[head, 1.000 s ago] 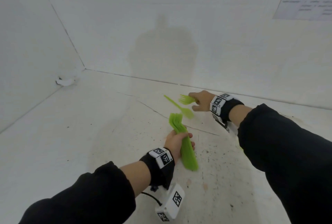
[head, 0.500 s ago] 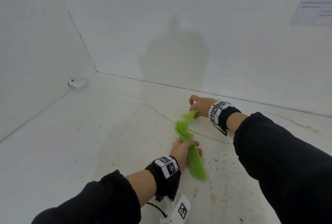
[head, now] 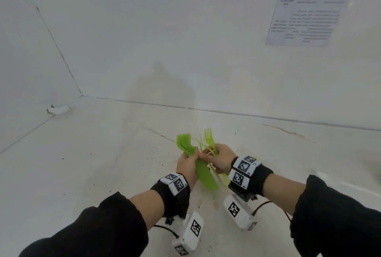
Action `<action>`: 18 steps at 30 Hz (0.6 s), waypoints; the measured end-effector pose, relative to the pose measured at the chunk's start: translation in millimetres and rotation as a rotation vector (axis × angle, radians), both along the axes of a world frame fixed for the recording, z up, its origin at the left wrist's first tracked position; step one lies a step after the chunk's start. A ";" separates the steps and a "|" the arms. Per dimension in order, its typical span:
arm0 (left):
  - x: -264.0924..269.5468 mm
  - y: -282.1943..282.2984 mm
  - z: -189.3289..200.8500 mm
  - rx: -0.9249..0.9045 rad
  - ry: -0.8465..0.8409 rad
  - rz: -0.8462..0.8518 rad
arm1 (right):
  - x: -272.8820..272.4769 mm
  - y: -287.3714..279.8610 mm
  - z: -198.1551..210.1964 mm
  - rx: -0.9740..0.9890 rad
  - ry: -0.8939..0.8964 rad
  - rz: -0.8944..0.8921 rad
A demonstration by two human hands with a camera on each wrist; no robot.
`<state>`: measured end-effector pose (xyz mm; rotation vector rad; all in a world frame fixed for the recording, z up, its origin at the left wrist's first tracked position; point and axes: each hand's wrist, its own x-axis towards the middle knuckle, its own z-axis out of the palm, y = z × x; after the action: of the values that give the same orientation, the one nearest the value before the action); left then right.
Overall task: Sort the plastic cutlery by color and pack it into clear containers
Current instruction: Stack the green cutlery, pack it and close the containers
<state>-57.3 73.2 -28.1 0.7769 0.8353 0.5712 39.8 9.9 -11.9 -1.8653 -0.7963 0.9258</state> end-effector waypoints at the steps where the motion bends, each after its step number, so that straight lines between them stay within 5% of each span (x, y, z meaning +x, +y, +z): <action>1: -1.0 -5.4 0.9 0.002 0.000 -0.016 | -3.5 -5.3 -0.7 0.014 0.023 -0.032; 6: -8.6 -27.6 -0.6 0.078 0.017 -0.094 | -13.6 -32.1 -3.8 0.109 0.193 -0.153; 18: -11.4 -54.6 3.6 0.114 0.021 -0.235 | -29.8 -61.7 2.4 0.083 -0.133 -0.200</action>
<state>-68.7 18.6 -24.5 0.9721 0.7234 0.4043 10.0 -51.9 -9.4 -1.9083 -0.7011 0.6405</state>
